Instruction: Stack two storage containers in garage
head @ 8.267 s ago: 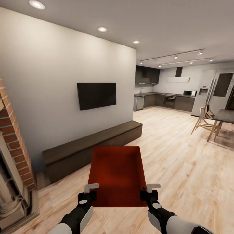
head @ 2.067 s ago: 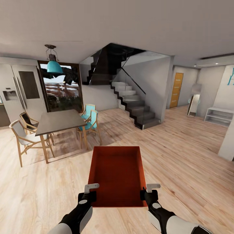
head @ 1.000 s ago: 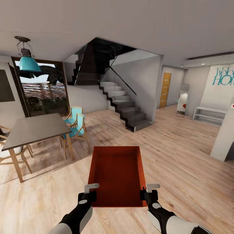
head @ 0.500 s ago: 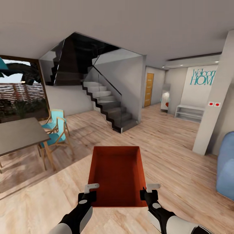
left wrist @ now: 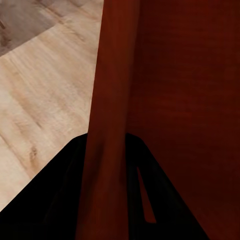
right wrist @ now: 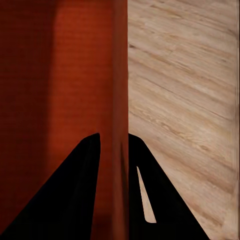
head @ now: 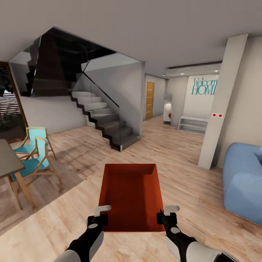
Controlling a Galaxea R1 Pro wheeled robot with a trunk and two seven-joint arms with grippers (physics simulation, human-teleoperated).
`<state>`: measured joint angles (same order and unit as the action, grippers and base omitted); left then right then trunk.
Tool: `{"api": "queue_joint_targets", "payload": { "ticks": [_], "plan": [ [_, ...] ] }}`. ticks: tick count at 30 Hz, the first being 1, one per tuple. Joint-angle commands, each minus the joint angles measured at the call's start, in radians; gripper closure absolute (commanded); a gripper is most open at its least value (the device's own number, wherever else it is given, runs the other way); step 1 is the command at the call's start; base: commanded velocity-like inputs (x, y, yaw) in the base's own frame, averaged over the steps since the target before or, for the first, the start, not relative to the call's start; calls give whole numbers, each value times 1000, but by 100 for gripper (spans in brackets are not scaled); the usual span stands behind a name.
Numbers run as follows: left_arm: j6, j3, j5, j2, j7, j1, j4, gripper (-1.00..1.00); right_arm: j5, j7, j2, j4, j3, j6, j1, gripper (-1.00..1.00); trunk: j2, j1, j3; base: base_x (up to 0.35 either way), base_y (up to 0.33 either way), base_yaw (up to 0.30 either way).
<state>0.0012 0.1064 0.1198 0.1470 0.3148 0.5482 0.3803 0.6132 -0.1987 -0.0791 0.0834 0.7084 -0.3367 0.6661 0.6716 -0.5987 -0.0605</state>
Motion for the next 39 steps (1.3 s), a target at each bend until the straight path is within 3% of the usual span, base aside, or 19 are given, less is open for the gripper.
{"api": "queue_joint_targets", "payload": {
  "ticks": [1,13,33,39],
  "plan": [
    [0,-4,0,-1,8,1,3,100,28,-5,1,-4,-24,-10,1,100,1,-1,-2,321,0,-286],
    [0,-4,0,-1,8,1,3,100,28,-5,1,-4,-24,-10,1,100,1,-1,-2,321,0,-270],
    [0,-4,0,-1,8,1,3,100,28,-5,1,-4,-24,-10,1,100,1,-1,-2,321,0,-7],
    [0,-4,0,-1,8,1,3,100,28,-5,-1,-4,-24,-10,1,100,1,-1,-2,321,0,-191]
  ]
}}
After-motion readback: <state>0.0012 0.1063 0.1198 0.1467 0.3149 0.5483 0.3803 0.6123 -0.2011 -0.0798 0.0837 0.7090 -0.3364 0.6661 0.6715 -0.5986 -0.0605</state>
